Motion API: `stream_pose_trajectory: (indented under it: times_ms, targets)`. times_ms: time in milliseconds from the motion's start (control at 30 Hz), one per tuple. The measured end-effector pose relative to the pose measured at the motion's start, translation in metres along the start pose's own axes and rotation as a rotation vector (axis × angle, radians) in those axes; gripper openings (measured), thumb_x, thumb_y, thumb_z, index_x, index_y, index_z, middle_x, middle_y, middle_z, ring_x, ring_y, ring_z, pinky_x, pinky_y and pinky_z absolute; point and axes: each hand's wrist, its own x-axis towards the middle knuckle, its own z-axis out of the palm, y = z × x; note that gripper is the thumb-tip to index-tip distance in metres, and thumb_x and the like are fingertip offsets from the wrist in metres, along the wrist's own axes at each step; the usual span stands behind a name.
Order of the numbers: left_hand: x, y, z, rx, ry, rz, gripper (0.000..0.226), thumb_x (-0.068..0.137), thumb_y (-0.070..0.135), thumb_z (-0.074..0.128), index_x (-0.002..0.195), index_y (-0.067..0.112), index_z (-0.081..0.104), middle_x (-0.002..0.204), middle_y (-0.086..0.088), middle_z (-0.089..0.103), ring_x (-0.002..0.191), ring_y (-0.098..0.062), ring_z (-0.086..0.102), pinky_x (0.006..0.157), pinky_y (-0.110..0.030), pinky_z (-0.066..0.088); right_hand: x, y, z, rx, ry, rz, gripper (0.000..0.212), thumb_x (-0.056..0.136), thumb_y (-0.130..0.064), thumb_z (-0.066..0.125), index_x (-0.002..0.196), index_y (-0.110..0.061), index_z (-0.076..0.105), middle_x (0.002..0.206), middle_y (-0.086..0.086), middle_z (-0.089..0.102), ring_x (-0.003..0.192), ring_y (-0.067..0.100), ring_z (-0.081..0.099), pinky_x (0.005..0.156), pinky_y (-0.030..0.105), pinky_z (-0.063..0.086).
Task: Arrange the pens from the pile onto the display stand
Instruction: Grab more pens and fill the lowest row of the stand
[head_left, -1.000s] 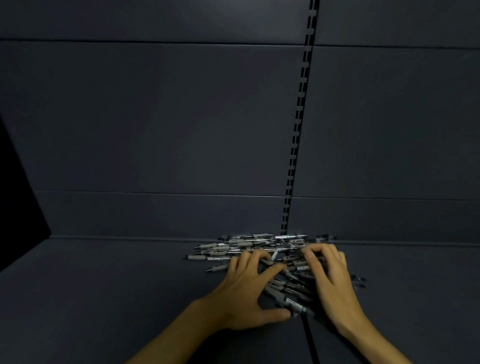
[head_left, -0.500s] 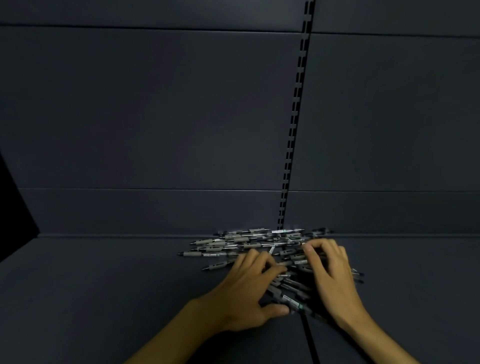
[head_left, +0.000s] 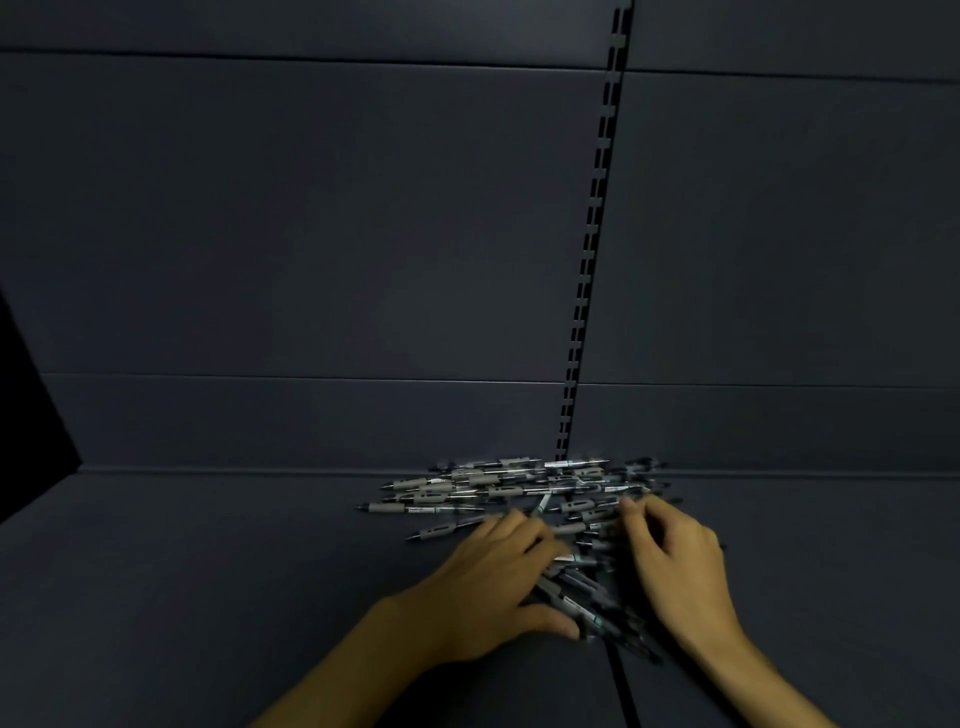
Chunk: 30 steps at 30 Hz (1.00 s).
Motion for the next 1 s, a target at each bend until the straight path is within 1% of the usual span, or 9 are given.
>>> stream_pose_trajectory:
  times_ms: [167, 367, 533, 600, 667, 767, 867, 933, 1000]
  targets:
    - [0.001, -0.003, 0.0, 0.04, 0.015, 0.012, 0.069, 0.091, 0.075, 0.044, 0.135, 0.022, 0.043, 0.126, 0.007, 0.039, 0.112, -0.011, 0.033, 0.099, -0.03, 0.034, 0.001, 0.001, 0.0, -0.03, -0.056, 0.013, 0.042, 0.101, -0.034, 0.053, 0.062, -0.019, 0.05, 0.052, 0.0, 0.055, 0.048, 0.01, 0.047, 0.052, 0.025, 0.038]
    - [-0.001, 0.005, -0.003, 0.24, 0.073, 0.082, 0.065, 0.095, 0.071, 0.036, 0.117, 0.011, 0.05, 0.115, -0.002, 0.047, 0.101, -0.014, 0.038, 0.091, -0.031, 0.034, 0.0, 0.003, 0.002, -0.012, -0.125, -0.005, 0.038, 0.102, -0.037, 0.052, 0.069, -0.022, 0.062, 0.063, -0.002, 0.066, 0.06, 0.011, 0.06, 0.064, 0.029, 0.047]
    - [-0.004, 0.005, 0.006, 0.304, 0.127, 0.155, 0.052, 0.098, 0.062, 0.029, 0.106, 0.018, 0.055, 0.104, 0.001, 0.054, 0.094, -0.016, 0.049, 0.082, -0.032, 0.044, -0.002, -0.005, -0.001, 0.151, -0.225, 0.058, 0.04, 0.103, -0.036, 0.05, 0.072, -0.02, 0.069, 0.069, -0.003, 0.071, 0.066, 0.015, 0.065, 0.071, 0.034, 0.05]
    - [-0.005, 0.004, 0.013, 0.339, 0.148, 0.174, 0.039, 0.095, 0.058, 0.034, 0.096, 0.025, 0.056, 0.094, 0.007, 0.054, 0.085, -0.01, 0.05, 0.072, -0.027, 0.047, -0.001, -0.007, -0.003, 0.265, -0.239, 0.111, 0.042, 0.103, -0.033, 0.049, 0.072, -0.015, 0.071, 0.069, 0.003, 0.072, 0.067, 0.021, 0.066, 0.073, 0.034, 0.05]
    - [-0.006, 0.005, 0.013, 0.323, 0.172, 0.163, 0.026, 0.094, 0.05, 0.046, 0.097, 0.025, 0.054, 0.095, 0.007, 0.054, 0.085, -0.01, 0.049, 0.074, -0.027, 0.047, 0.0, -0.008, -0.005, 0.346, -0.25, 0.141, 0.042, 0.103, -0.031, 0.049, 0.075, -0.009, 0.071, 0.071, 0.007, 0.072, 0.064, 0.022, 0.065, 0.071, 0.031, 0.05]
    - [-0.008, 0.011, 0.001, 0.083, 0.185, 0.049, 0.016, 0.101, 0.031, 0.048, 0.109, 0.018, 0.049, 0.109, -0.002, 0.056, 0.096, -0.019, 0.05, 0.085, -0.032, 0.04, 0.002, -0.014, -0.007, 0.514, -0.253, 0.181, 0.042, 0.103, -0.027, 0.048, 0.081, 0.001, 0.07, 0.071, 0.011, 0.07, 0.062, 0.017, 0.062, 0.061, 0.022, 0.05]
    - [-0.004, 0.014, -0.006, -0.268, 0.25, -0.126, 0.013, 0.104, 0.035, 0.046, 0.107, 0.022, 0.045, 0.097, 0.001, 0.061, 0.08, -0.016, 0.055, 0.069, -0.03, 0.042, 0.011, -0.028, -0.009, 0.586, -0.21, 0.16, 0.038, 0.104, -0.022, 0.047, 0.085, 0.003, 0.07, 0.074, 0.008, 0.071, 0.065, 0.009, 0.064, 0.06, 0.015, 0.051]
    - [0.0, 0.017, -0.009, -0.541, 0.361, -0.214, 0.016, 0.103, 0.041, 0.048, 0.099, 0.025, 0.047, 0.082, 0.008, 0.059, 0.068, -0.006, 0.052, 0.06, -0.023, 0.041, 0.019, -0.041, -0.007, 0.654, -0.222, 0.138, 0.036, 0.106, -0.022, 0.044, 0.092, 0.001, 0.068, 0.08, 0.013, 0.071, 0.07, 0.017, 0.067, 0.064, 0.022, 0.056]
    - [0.004, 0.019, -0.012, -0.749, 0.514, -0.287, 0.01, 0.101, 0.041, 0.052, 0.101, 0.031, 0.054, 0.085, 0.013, 0.064, 0.076, 0.001, 0.059, 0.064, -0.017, 0.045, 0.025, -0.059, -0.004, 0.71, -0.241, 0.067, 0.034, 0.107, -0.023, 0.039, 0.101, -0.001, 0.065, 0.085, 0.015, 0.07, 0.073, 0.025, 0.069, 0.067, 0.028, 0.059]
